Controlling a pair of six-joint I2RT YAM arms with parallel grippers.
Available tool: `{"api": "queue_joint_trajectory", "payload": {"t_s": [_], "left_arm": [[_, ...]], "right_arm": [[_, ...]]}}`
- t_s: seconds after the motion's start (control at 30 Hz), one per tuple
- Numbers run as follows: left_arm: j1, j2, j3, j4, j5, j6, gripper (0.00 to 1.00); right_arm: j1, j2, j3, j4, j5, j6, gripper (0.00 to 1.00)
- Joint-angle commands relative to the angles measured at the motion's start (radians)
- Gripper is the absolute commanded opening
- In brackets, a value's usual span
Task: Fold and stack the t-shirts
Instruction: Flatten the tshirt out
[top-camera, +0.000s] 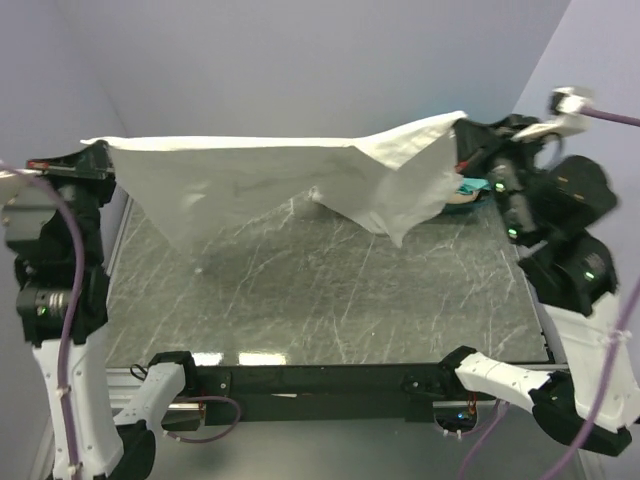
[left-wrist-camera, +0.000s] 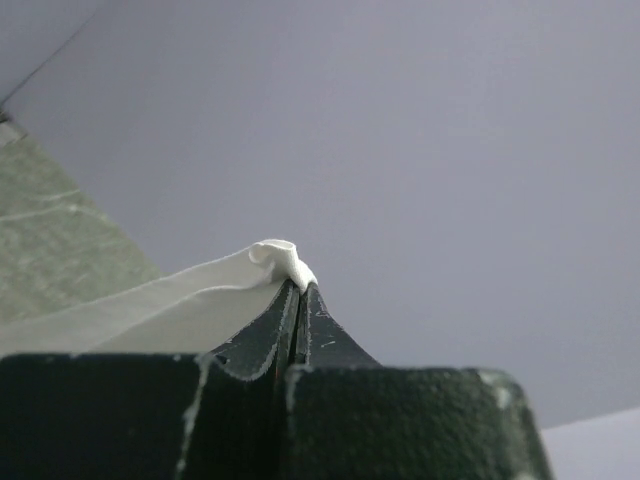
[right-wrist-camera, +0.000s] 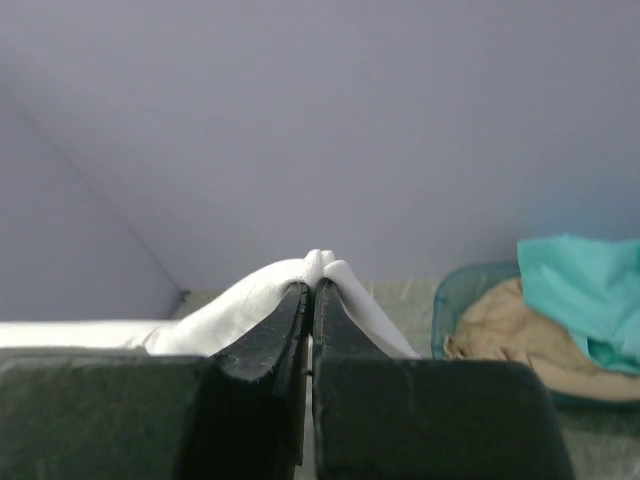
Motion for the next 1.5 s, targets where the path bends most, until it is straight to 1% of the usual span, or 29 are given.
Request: {"api": "queue_joint_trajectory", "payload": {"t_s": [0.0,0.03,0.13,0.17,0.27,0.43,0.53,0.6,0.7,0.73,0.77,0.8,0.83,0.9,0.93,0.97,1.0,1.03,1.07,1.17,1.2,1.23,1.27,1.3,1.33,1.37,1.4,1.43,1.47], "left_arm": [[0.002,-0.050,0.137,0.022,0.034,0.065,0.01],[0.001,-0.054,0.163,0.021,0.053,0.071,0.01],[0.002,-0.065,0.252,0.018,0.097,0.098,0.01],[0.002,-0.067,0.295,0.013,0.103,0.108,0.01],[0.002,-0.076,0.356,0.005,0.094,0.125,0.01],[0.002,-0.096,0.367,0.021,0.087,0.130,0.01],[0.002,-0.090,0.340,0.034,0.091,0.127,0.01],[0.002,-0.082,0.291,0.053,0.091,0.122,0.01],[0.002,-0.059,0.193,0.086,0.073,0.119,0.01],[0.002,-0.047,0.162,0.097,0.068,0.121,0.01],[0.002,-0.042,0.084,0.117,0.074,0.131,0.01],[0.002,-0.030,0.041,0.167,0.085,0.139,0.01],[0.004,-0.021,0.001,0.185,0.090,0.127,0.01],[0.002,0.010,-0.106,0.218,0.074,0.115,0.01],[0.002,0.021,-0.148,0.226,0.047,0.057,0.01],[0.002,0.030,-0.251,0.254,0.051,0.047,0.01],[0.002,0.054,-0.310,0.293,0.054,0.044,0.01],[0.002,0.073,-0.364,0.374,0.056,0.048,0.01],[0.002,0.096,-0.447,0.408,0.056,0.065,0.01],[0.002,0.244,-0.518,0.482,0.042,0.114,0.01],[0.002,0.340,-0.526,0.507,0.051,0.128,0.01],[0.001,0.393,-0.527,0.551,0.071,0.169,0.01],[0.002,0.447,-0.516,0.579,0.089,0.185,0.01],[0.002,0.561,-0.501,0.584,0.087,0.193,0.01],[0.002,0.617,-0.457,0.585,0.090,0.208,0.01],[0.004,0.727,-0.431,0.591,0.096,0.216,0.01],[0.004,0.778,-0.399,0.581,0.096,0.222,0.01],[0.004,0.826,-0.330,0.571,0.105,0.234,0.01],[0.004,0.867,-0.302,0.564,0.110,0.240,0.01]], "right_arm": [[-0.006,-0.059,0.133,-0.022,-0.054,-0.088,0.00],[-0.007,-0.064,0.182,-0.036,-0.099,-0.092,0.00],[-0.007,-0.078,0.262,-0.090,-0.165,-0.093,0.00],[-0.007,-0.085,0.309,-0.101,-0.206,-0.095,0.00],[-0.007,-0.104,0.371,-0.121,-0.263,-0.098,0.00],[-0.006,-0.138,0.383,-0.096,-0.288,-0.115,0.00],[-0.007,-0.121,0.370,-0.079,-0.274,-0.138,0.00],[-0.007,-0.107,0.344,-0.061,-0.259,-0.144,0.00],[-0.007,-0.083,0.236,0.017,-0.253,-0.147,0.00],[-0.006,-0.066,0.171,0.060,-0.221,-0.145,0.00],[-0.006,-0.058,0.134,0.083,-0.210,-0.153,0.00],[-0.006,-0.047,0.098,0.137,-0.193,-0.156,0.00],[-0.006,-0.021,0.025,0.164,-0.136,-0.156,0.00],[-0.009,0.015,-0.038,0.236,-0.096,-0.161,0.00],[-0.012,0.061,-0.096,0.258,-0.079,-0.159,0.00],[-0.027,0.088,-0.123,0.277,-0.073,-0.142,0.00],[-0.036,0.112,-0.147,0.306,-0.088,-0.133,0.00],[-0.045,0.162,-0.201,0.321,-0.107,-0.124,0.00],[-0.055,0.192,-0.227,0.336,-0.145,-0.104,0.00],[-0.088,0.325,-0.331,0.425,-0.211,-0.073,0.00],[-0.092,0.368,-0.341,0.444,-0.226,-0.063,0.00],[-0.098,0.466,-0.330,0.447,-0.242,-0.052,0.00],[-0.102,0.518,-0.313,0.447,-0.252,-0.032,0.00],[-0.105,0.570,-0.292,0.438,-0.269,-0.026,0.00],[-0.113,0.674,-0.229,0.430,-0.275,-0.024,0.00],[-0.118,0.779,-0.144,0.397,-0.269,-0.023,0.00],[-0.118,0.780,-0.143,0.380,-0.265,-0.023,0.00],[-0.121,0.869,-0.056,0.363,-0.262,-0.032,0.00],[-0.121,0.908,-0.014,0.346,-0.253,-0.033,0.00]]}}
